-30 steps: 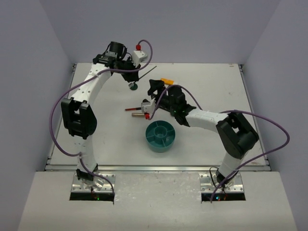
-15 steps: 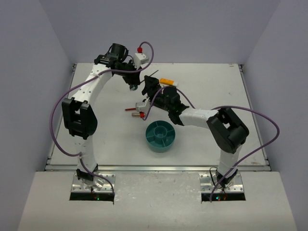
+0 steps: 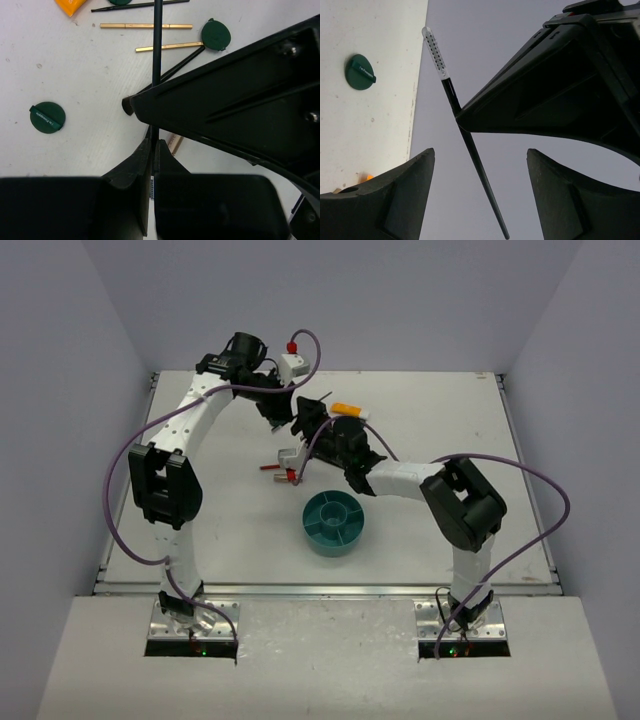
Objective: Organize the makeup
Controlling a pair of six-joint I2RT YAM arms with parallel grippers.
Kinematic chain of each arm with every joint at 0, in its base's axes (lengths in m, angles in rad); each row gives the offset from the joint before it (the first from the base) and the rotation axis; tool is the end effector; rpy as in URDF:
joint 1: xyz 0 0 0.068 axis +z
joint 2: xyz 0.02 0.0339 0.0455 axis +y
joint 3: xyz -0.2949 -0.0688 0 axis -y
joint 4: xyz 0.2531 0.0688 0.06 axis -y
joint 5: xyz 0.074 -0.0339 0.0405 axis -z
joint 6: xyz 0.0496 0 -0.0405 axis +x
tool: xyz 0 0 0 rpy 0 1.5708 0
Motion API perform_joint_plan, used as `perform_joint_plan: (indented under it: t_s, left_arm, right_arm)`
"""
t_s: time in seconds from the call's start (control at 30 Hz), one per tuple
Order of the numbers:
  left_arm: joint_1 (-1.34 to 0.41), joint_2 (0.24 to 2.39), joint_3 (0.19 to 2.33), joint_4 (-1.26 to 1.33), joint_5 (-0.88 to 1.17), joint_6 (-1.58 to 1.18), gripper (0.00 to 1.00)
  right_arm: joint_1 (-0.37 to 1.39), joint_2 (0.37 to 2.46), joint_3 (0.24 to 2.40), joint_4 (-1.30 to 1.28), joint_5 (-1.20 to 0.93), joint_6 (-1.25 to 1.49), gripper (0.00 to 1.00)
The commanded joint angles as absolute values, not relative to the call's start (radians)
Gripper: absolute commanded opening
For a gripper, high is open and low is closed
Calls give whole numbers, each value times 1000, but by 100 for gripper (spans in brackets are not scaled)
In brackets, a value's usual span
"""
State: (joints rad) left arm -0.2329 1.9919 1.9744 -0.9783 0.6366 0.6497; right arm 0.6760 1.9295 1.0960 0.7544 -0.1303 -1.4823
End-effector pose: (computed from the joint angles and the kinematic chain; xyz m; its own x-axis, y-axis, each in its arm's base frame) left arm 0.4375 -0.1341 0.3426 -0.3476 0.5824 -0.7348 0.8922 0.4464 -0.0682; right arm 0.3555 0.2934 0.2329 0.7131 -0.6941 -0.0983 -0.1252 0.0120 -0.9921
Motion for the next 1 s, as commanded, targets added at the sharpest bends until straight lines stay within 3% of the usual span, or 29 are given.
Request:
perform_joint_plan:
  t_s: [0.0,0.37,0.97]
  left_arm:
    - [-241,1943,1975,-978,692,667,0]
    - [-241,1937,1978,-992,715,675,0]
    - [-241,1947,1987,-994,685,694,0]
  right_arm:
    - [668,1958,1159,779,-131,-1457,73]
    - [662,1973,1177,762,-140,-1445,64]
    - [661,1914,1112,752,-145,-1435,73]
